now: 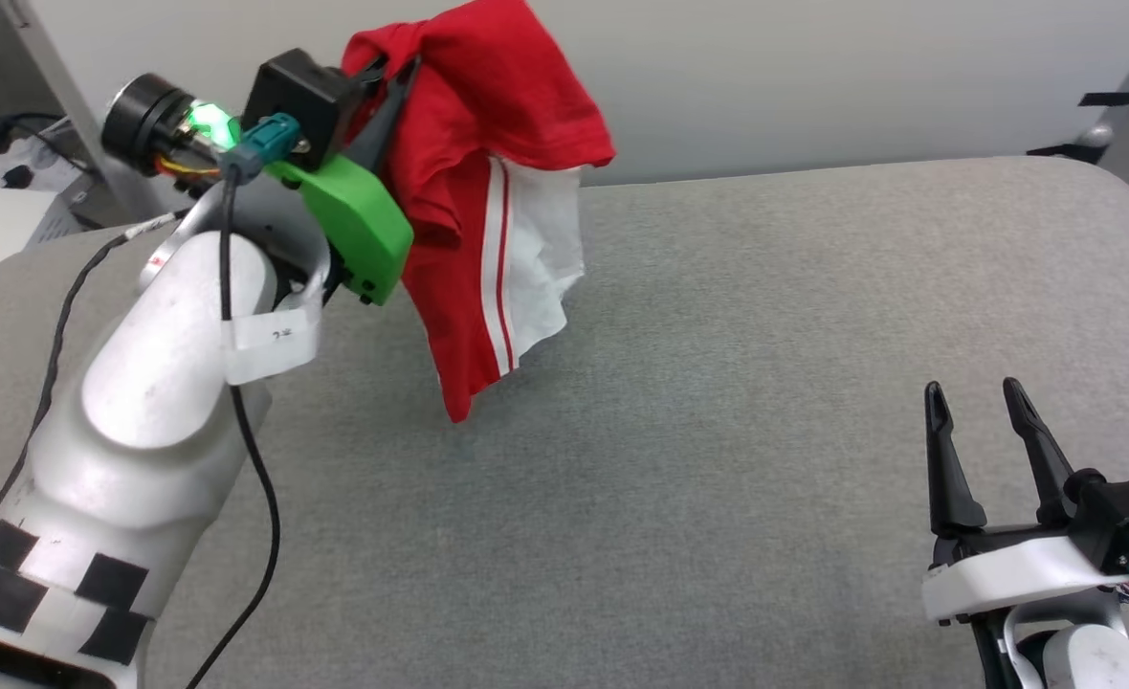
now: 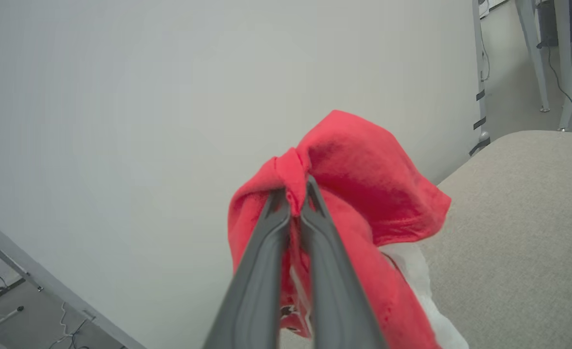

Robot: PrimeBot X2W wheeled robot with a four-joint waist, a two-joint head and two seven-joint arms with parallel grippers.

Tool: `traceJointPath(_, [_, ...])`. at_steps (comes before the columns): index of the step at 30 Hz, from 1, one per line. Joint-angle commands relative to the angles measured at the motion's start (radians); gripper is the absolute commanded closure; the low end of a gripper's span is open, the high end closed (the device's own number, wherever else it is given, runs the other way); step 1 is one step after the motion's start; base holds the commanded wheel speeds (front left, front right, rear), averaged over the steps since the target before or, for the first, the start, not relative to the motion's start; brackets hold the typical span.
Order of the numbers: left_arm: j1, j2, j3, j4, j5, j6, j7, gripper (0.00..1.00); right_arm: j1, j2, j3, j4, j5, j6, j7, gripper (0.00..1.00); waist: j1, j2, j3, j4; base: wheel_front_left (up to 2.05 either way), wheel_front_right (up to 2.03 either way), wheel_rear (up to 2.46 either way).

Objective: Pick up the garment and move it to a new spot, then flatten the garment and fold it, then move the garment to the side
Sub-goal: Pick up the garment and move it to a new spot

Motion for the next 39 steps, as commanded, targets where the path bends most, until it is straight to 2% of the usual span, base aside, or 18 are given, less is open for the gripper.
traceJointPath(1, [-0.034,-0.013,-0.02,0.003,0.013,-0.005,-0.018,1.0,0.012,-0.002,-0.008,-0.007,0.006,-0.001,-0.005,0.0,0.0001,-0.0001,-0.009,-0.074,0.0,0.0,0.0])
traceJointPath(5, [-0.048,-0.061,-0.124,0.013,0.013,-0.012,-0.04,1.0,0.017,-0.002,-0.034,-0.016,0.012,-0.001,-0.005,0.0,0.0001,-0.0001,-0.007,-0.116,0.0,0.0,0.0])
traceJointPath(8, [-0.007,-0.113,-0.275,0.004,-0.016,-0.014,-0.039,1.0,0.023,-0.002,-0.045,-0.019,0.013,-0.001,-0.005,0.0,0.0001,-0.0001,-0.007,-0.138,0.0,0.0,0.0])
traceJointPath(11, [0.062,-0.17,-0.44,-0.004,-0.069,-0.014,-0.035,1.0,0.026,-0.002,-0.057,-0.023,0.011,-0.001,-0.005,0.0,0.0001,-0.0001,-0.007,-0.148,0.0,0.0,0.0])
traceJointPath(15, [0.154,-0.254,-0.587,0.028,-0.135,-0.014,-0.047,1.0,0.023,-0.002,-0.066,-0.027,0.011,-0.001,-0.005,0.0,0.0001,-0.0001,-0.001,-0.149,0.0,0.0,0.0])
traceJointPath(18, [0.207,-0.304,-0.658,0.064,-0.182,-0.014,-0.056,1.0,0.017,-0.002,-0.07,-0.029,0.008,-0.001,-0.005,0.0,0.0001,-0.0001,0.009,-0.139,0.0,0.0,0.0])
traceJointPath(19, [0.22,-0.316,-0.675,0.079,-0.195,-0.014,-0.054,0.67,0.015,-0.002,-0.07,-0.029,0.008,-0.001,-0.005,0.0,0.0001,-0.0001,0.012,-0.133,0.0,0.0,0.0])
traceJointPath(20, [0.23,-0.323,-0.686,0.091,-0.202,-0.014,-0.051,0.05,0.013,-0.002,-0.068,-0.028,0.008,-0.001,-0.005,0.0,0.0001,-0.0001,0.014,-0.128,0.0,0.0,0.0])
traceJointPath(21, [0.24,-0.331,-0.695,0.105,-0.209,-0.014,-0.052,0.0,0.012,-0.002,-0.067,-0.026,0.009,-0.001,-0.005,0.0,0.0001,-0.0001,0.016,-0.12,0.0,0.0,0.0])
traceJointPath(27, [0.243,-0.346,-0.704,0.166,-0.24,-0.014,-0.096,0.0,0.013,-0.002,-0.062,-0.017,0.011,-0.001,-0.005,0.0,0.0001,-0.0001,0.012,-0.065,0.0,0.0,0.0])
traceJointPath(32, [0.207,-0.341,-0.657,0.202,-0.263,-0.007,-0.153,0.0,0.018,-0.002,-0.072,-0.015,0.009,-0.001,-0.005,0.0,0.0001,-0.0001,-0.005,-0.005,0.0,0.0,0.0])
traceJointPath(36, [0.183,-0.305,-0.587,0.202,-0.297,0.018,-0.185,0.0,0.023,-0.002,-0.079,-0.014,0.008,-0.001,-0.005,0.0,0.0001,-0.0001,-0.025,0.041,0.0,0.0,0.0])
traceJointPath(39, [0.179,-0.25,-0.507,0.19,-0.33,0.062,-0.209,0.0,0.029,-0.002,-0.078,-0.015,0.007,-0.001,-0.005,0.0,0.0001,-0.0001,-0.042,0.073,0.0,0.0,0.0])
